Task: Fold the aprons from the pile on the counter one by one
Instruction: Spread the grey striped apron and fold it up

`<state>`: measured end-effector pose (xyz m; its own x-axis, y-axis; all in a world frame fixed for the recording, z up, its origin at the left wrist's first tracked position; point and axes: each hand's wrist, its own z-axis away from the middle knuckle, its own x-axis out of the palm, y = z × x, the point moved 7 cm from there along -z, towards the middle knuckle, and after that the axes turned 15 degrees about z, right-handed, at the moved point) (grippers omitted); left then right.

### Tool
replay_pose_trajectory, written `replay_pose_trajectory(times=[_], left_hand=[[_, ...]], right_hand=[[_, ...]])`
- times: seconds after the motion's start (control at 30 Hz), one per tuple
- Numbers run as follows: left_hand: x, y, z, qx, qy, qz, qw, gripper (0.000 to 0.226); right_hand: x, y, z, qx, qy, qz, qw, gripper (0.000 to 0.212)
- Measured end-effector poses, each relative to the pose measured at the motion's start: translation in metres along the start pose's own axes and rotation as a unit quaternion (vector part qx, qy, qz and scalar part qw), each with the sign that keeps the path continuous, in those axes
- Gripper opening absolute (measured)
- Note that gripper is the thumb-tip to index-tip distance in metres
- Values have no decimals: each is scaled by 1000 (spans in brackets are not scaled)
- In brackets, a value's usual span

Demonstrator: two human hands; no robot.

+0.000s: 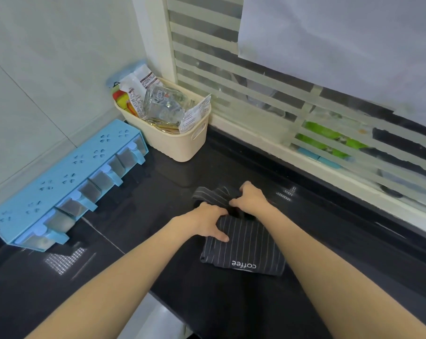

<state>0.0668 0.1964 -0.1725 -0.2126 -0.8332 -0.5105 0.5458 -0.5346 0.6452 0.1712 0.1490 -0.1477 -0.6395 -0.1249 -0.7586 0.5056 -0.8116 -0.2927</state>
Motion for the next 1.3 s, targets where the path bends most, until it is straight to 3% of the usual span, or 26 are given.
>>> replay_pose_trajectory(times=[0.07, 0.17, 0.27, 0.4, 0.53, 0.6, 0.73, 0.9, 1.13, 1.3], left_hand=[[1, 5, 1, 13, -5, 5, 1000, 60], [2, 14, 2, 30, -7, -22, 999, 53], [10, 20, 2, 19, -16, -76, 997, 46], [19, 29, 0, -16, -33, -151, 988, 37], [19, 28, -3, -56, -43, -149, 986, 44], [15, 25, -2, -78, -58, -131, 987, 50], [2, 26, -3, -127, -52, -111, 984, 63], [4, 31, 0, -145, -52, -169, 974, 62], [17, 35, 0, -98, -28, 25, 994, 64], [3, 34, 14, -79, -37, 169, 982, 47]], right_hand=[[4, -8, -2, 17, -32, -151, 988, 38], [-5, -27, 7, -17, -73, -383, 921, 34], [-31, -42, 14, -94, -54, -371, 922, 41], [-77, -48, 24, -134, -4, -423, 896, 41], [-95, -35, 36, -154, 16, -303, 940, 39], [-96, -23, 38, -146, 10, -289, 946, 36], [-101, 6, 42, -106, -17, -416, 903, 39], [-88, 27, 53, -66, -85, -476, 873, 47], [-82, 42, 61, -51, -87, -456, 884, 50], [-69, 65, 60, -12, -58, -393, 918, 45]])
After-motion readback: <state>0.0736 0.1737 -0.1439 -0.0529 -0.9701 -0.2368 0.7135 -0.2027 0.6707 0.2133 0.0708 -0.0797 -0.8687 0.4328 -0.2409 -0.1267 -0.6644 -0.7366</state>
